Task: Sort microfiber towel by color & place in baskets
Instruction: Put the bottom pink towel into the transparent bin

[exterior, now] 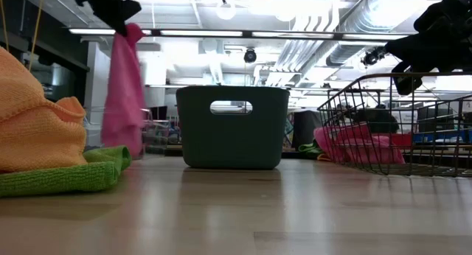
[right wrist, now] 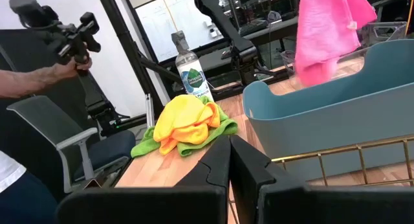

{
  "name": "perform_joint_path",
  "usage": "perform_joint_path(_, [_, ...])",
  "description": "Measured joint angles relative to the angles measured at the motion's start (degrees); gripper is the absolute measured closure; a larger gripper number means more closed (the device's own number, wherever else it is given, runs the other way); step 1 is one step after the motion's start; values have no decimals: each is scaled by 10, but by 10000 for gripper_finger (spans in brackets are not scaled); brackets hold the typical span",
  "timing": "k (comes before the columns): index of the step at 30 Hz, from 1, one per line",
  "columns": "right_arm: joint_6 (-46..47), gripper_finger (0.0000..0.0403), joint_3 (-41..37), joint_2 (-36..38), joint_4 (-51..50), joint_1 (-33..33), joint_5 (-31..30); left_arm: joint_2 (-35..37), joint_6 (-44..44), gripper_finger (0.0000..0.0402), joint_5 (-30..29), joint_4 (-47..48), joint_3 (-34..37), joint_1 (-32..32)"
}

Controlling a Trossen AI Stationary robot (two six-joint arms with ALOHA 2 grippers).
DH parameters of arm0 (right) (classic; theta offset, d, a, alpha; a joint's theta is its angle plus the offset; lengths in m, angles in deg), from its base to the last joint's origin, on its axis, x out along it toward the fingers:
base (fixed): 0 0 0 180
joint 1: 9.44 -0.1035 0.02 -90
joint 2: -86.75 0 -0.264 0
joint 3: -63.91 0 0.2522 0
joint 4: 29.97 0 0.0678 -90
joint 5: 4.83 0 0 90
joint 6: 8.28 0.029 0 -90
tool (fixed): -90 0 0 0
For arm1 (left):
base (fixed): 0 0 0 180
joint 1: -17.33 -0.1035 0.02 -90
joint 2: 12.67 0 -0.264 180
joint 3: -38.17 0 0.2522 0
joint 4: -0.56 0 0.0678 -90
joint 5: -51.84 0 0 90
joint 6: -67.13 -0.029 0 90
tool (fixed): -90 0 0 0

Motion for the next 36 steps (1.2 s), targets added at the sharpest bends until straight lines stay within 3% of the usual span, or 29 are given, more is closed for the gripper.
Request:
perform_joint_path(10, [0, 402, 0, 0, 0, 0, 0, -48, 40, 401, 48, -34, 17, -7])
perform_joint_path(13, [0, 402, 0, 0, 0, 0, 0, -56, 66, 401, 52, -64, 60, -7])
perform_joint_path(18, [0, 402, 0, 0, 0, 0, 0, -53, 201, 401, 70, -105, 153, -7])
perform_joint_path(23, [0, 402, 0, 0, 0, 0, 0, -51, 271, 401, 170, -248, 255, -6])
perform_joint_path(26, [0, 402, 0, 0, 0, 0, 0, -50, 321, 401, 166, -255, 279, -7])
perform_joint_path(31, [0, 402, 0, 0, 0, 0, 0, -39, 269, 401, 109, -215, 281, -17])
perform_joint_path(36, [0, 402, 0, 0, 0, 0, 0, -55, 201, 400, 172, -218, 281, -51])
